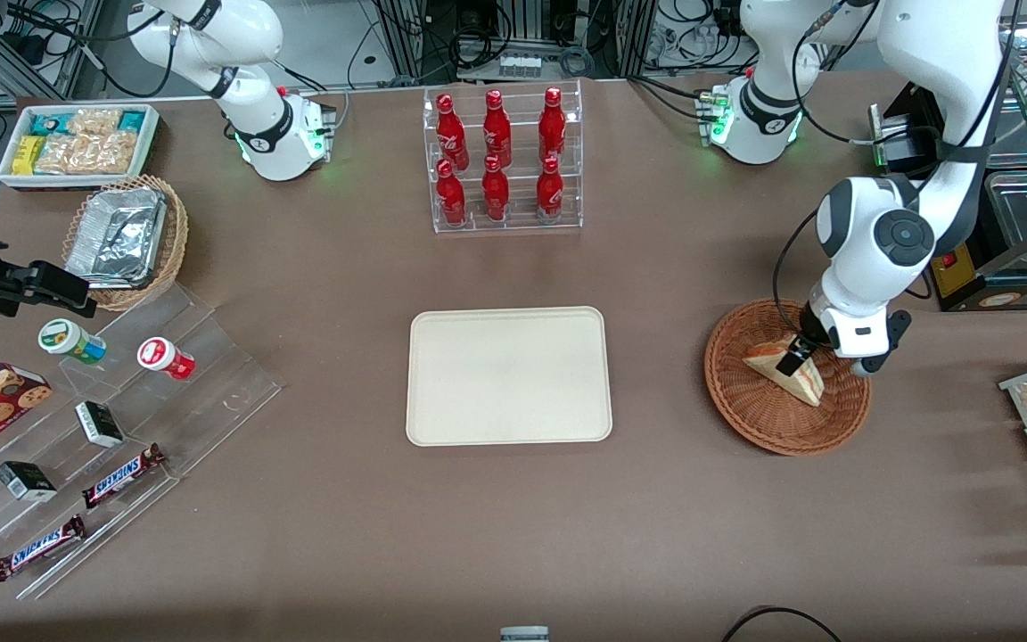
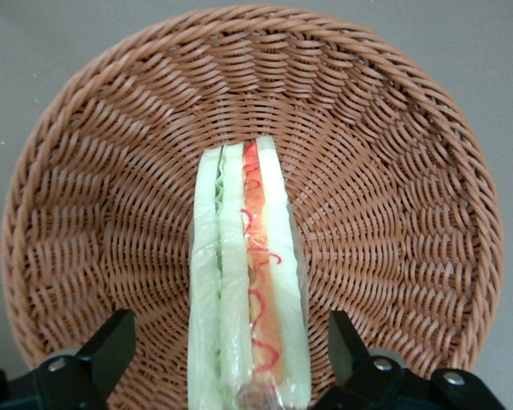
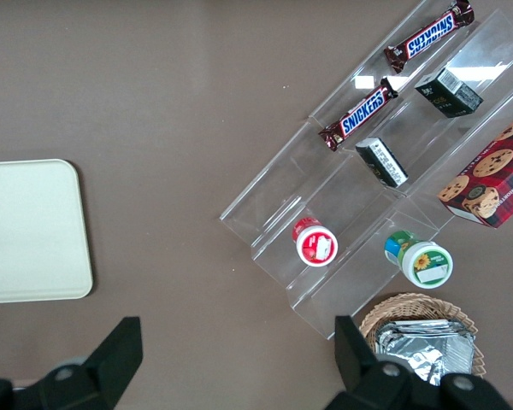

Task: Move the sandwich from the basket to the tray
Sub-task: 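Lower the left gripper and close it on the wrapped sandwich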

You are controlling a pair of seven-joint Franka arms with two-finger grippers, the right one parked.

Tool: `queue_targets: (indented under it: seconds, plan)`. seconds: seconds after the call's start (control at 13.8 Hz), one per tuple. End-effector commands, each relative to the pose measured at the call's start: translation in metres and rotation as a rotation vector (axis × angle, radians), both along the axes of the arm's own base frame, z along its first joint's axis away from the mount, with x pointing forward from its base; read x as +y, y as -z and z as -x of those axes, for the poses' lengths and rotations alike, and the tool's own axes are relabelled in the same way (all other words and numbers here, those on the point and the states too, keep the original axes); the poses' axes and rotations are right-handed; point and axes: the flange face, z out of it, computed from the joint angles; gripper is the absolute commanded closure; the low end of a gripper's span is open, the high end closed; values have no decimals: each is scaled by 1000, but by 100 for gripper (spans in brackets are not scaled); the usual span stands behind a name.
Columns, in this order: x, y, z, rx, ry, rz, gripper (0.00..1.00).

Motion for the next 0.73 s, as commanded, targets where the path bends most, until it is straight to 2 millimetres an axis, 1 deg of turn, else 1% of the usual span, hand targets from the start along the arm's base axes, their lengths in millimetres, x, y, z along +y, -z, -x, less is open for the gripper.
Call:
queue_targets:
  seconds: [0.0,0.15,0.29,0.36,0.58,0.65]
  plan:
    - [-5,5,0,-15,-17,-3,18]
    - [-11,7,-1,-13,-37,0,49]
    - [-13,6,-2,-16,-43,1,68]
    - [-13,4,-2,-19,-54,3,73]
    - [-15,-3,-4,-33,-60,6,76]
    - [-26,-12,-3,-45,-39,8,76]
